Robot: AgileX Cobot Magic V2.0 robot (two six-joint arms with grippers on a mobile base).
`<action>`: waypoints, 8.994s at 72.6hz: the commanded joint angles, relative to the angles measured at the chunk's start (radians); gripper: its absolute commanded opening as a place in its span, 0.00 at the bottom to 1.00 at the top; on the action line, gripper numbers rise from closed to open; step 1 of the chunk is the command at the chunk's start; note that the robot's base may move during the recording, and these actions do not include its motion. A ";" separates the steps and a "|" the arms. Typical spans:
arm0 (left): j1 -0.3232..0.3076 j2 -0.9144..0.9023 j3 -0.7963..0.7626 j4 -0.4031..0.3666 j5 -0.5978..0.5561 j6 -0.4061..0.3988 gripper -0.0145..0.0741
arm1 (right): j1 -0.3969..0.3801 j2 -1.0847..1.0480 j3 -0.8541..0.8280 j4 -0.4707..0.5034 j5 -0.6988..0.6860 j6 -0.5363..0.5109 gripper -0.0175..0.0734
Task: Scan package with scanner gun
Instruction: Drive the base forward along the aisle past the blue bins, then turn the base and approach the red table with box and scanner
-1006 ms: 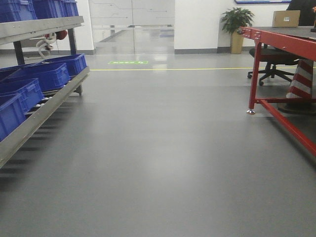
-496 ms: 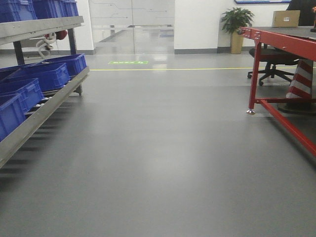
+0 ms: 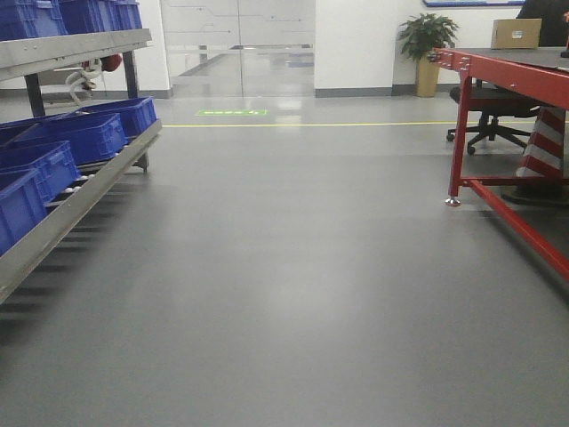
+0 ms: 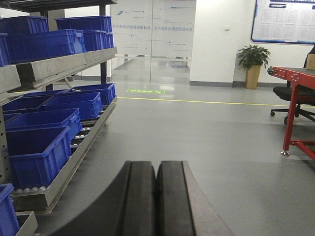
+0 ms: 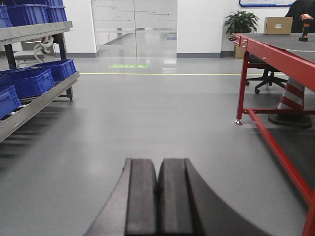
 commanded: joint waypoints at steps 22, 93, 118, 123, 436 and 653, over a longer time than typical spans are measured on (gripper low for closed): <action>0.002 -0.004 -0.002 0.003 -0.017 0.000 0.04 | -0.005 -0.003 0.000 0.001 -0.017 -0.003 0.01; 0.002 -0.004 -0.002 0.003 -0.017 0.000 0.04 | -0.005 -0.003 0.000 0.001 -0.017 -0.003 0.01; 0.002 -0.004 -0.002 0.003 -0.017 0.000 0.04 | -0.005 -0.003 0.000 0.001 -0.017 -0.003 0.01; 0.002 -0.004 -0.002 0.003 -0.017 0.000 0.04 | -0.005 -0.003 0.000 0.001 -0.017 -0.003 0.01; 0.002 -0.004 -0.002 0.003 -0.017 0.000 0.04 | -0.005 -0.003 0.000 0.001 -0.017 -0.003 0.01; 0.002 -0.004 -0.002 0.003 -0.017 0.000 0.04 | -0.005 -0.003 0.000 0.003 -0.017 -0.003 0.01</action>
